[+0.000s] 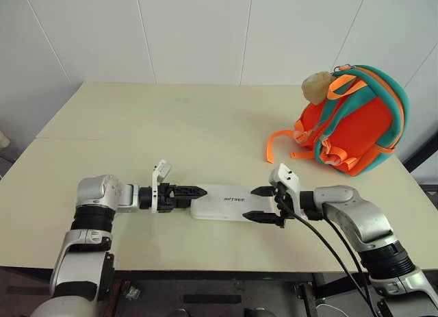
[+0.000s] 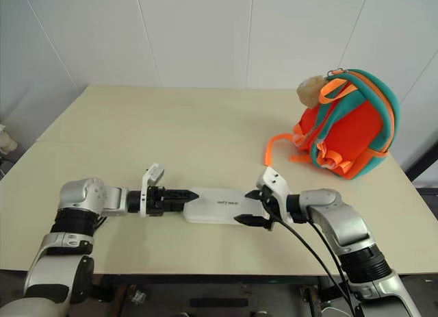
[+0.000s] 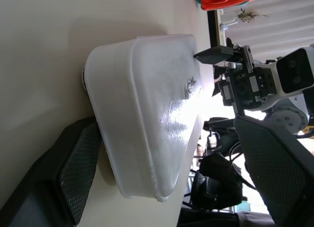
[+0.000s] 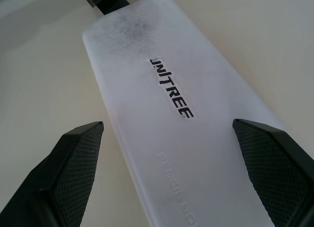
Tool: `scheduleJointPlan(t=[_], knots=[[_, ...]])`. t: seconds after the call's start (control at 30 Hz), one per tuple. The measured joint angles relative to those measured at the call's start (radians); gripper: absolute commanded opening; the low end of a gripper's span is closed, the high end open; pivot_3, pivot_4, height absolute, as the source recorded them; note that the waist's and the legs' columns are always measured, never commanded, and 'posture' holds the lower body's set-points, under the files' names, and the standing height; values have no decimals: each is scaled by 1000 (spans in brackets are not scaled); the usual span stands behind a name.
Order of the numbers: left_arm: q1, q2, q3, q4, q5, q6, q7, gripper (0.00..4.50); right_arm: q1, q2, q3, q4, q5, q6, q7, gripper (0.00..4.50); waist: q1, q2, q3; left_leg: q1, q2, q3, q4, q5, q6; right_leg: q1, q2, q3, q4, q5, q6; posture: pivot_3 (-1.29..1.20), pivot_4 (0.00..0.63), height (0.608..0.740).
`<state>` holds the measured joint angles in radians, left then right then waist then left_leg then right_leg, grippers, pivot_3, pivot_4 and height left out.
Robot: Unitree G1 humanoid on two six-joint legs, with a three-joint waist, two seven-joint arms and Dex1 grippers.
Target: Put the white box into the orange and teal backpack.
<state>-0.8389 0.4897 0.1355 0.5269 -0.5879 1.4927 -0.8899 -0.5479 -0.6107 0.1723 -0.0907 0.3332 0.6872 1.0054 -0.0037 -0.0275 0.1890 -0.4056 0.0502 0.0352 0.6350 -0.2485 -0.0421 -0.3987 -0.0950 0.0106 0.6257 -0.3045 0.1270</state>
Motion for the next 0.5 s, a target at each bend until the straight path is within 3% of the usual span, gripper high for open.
scheduleJointPlan(t=[0.23, 0.5], knots=[[-10, -19, 28, 19, -11, 52, 36, 4500, 0, 0, -1, 0, -2, -14, -26, 4457, -1, 0, 0, 0, 0, 0, 0, 0, 0, 0, 0, 0, 0, 0, 0, 0, 150, 740], [-6, 127, -81, 17, -8, -40, -18, 4500, 45, -99, -103, -39, 19, 0, -33, 4457, -14, 0, 0, 2, 0, 0, -2, 1, -2, 0, 0, 0, 1, 0, 0, 0, 150, 740]])
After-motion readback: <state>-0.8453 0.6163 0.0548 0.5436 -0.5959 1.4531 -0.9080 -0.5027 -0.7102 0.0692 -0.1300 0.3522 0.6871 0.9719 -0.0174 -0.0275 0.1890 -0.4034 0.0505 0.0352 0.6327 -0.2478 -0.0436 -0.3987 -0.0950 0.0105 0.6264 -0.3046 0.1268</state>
